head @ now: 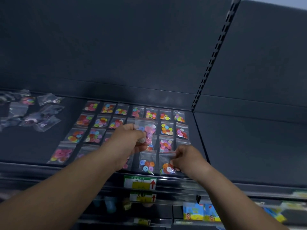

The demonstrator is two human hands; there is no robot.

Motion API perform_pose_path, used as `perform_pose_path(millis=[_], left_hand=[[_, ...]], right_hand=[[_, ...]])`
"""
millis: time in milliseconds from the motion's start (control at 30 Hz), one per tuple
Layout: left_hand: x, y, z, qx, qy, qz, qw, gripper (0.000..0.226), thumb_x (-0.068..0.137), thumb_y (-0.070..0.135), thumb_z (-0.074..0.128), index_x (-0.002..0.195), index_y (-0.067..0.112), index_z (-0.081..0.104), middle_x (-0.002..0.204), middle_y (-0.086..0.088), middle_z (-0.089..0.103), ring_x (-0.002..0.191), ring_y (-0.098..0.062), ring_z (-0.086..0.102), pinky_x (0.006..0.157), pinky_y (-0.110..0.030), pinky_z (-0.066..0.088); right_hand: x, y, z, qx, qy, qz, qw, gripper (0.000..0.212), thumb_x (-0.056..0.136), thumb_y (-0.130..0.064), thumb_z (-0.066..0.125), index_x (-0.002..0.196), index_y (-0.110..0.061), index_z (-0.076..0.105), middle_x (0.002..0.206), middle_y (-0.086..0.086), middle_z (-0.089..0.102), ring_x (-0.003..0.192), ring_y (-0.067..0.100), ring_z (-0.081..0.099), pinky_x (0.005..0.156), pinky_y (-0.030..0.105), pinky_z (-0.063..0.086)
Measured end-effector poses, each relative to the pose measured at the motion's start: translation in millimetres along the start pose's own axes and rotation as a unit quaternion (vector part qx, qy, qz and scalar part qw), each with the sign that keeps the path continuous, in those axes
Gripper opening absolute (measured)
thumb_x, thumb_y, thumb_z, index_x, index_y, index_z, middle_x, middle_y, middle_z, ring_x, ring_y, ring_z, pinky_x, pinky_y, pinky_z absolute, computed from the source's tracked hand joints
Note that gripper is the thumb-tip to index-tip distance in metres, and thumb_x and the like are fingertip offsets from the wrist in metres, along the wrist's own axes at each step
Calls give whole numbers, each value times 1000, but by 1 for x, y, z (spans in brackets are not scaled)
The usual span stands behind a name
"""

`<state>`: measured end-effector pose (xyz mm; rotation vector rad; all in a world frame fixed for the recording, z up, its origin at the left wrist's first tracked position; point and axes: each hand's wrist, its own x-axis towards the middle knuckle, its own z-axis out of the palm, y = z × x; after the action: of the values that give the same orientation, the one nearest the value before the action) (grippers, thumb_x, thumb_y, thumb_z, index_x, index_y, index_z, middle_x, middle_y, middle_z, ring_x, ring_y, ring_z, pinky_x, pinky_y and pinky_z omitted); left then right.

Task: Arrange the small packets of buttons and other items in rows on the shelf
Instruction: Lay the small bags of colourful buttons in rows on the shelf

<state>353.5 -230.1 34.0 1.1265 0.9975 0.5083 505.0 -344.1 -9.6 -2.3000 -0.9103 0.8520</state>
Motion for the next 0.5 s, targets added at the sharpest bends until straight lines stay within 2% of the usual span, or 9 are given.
perform_pose_path(millis=[100,200,300,367,433,500], left_hand=[[-1,-1,2,5,-7,-1,1000,9,88,-1,58,92,7,62,87,-13,61,78,-24,62,53,-23,53],[-4,-1,4,34,-18,8,999,8,90,3,58,93,8,64,89,-13,65,70,-18,63,53,-21,53],[-8,0,7,71,-23,20,997,8,90,6,59,88,12,64,86,-8,66,68,-15,61,60,-24,53],[-11,1,10,93,-26,32,995,9,88,6,62,85,14,63,82,-3,64,69,-13,57,63,-25,49],[-12,1,15,105,-31,41,993,8,87,7,64,90,15,64,84,-2,64,68,-12,56,61,-23,48],[-13,0,22,116,-39,48,991,14,85,9,66,98,14,65,87,-2,65,69,-11,56,59,-21,46]], right_hand=[[1,0,1,-26,12,-1,1000,12,77,-11,69,79,-14,57,69,4,63,55,13,54,51,23,41],[-3,-1,1,-44,30,-3,999,19,76,-15,71,83,-16,53,72,1,60,57,12,53,48,22,40],[-8,-3,-3,-42,59,-17,997,26,77,-17,71,87,-22,47,75,-1,60,61,11,56,48,22,40],[-12,-7,-10,-50,99,-54,992,23,81,-21,69,89,-22,47,74,-4,58,62,9,55,50,23,38],[-17,-14,-17,62,106,-87,989,16,84,-23,67,83,-17,53,69,-4,58,61,11,53,57,24,40],[-23,-23,-27,229,43,-87,969,16,88,-23,64,76,-15,58,66,-1,59,61,14,52,59,25,41]])
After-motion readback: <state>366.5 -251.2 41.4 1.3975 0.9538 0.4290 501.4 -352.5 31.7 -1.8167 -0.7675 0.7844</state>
